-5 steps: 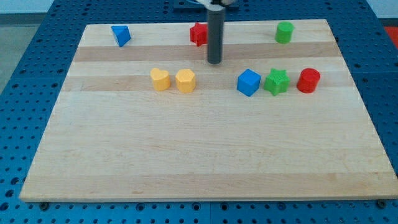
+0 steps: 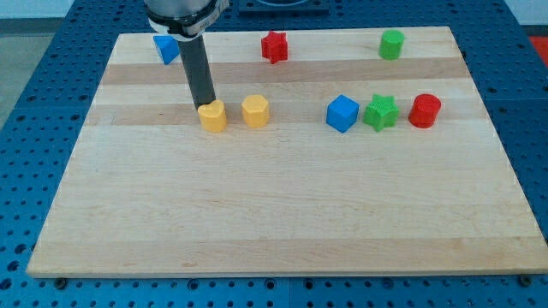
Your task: Push the yellow heart to the center
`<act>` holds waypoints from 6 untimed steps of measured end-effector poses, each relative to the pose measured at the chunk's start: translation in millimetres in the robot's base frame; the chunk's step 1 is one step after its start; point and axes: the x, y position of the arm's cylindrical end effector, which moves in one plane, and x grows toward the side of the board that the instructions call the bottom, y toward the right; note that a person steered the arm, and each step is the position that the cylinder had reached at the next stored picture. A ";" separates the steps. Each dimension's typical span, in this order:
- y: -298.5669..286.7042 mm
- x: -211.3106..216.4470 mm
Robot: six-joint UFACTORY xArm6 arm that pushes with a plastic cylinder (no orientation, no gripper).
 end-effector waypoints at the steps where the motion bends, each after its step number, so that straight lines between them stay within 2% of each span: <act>1: 0.0 12.5; 3: 9.8 42.2; 6: 68.6 50.6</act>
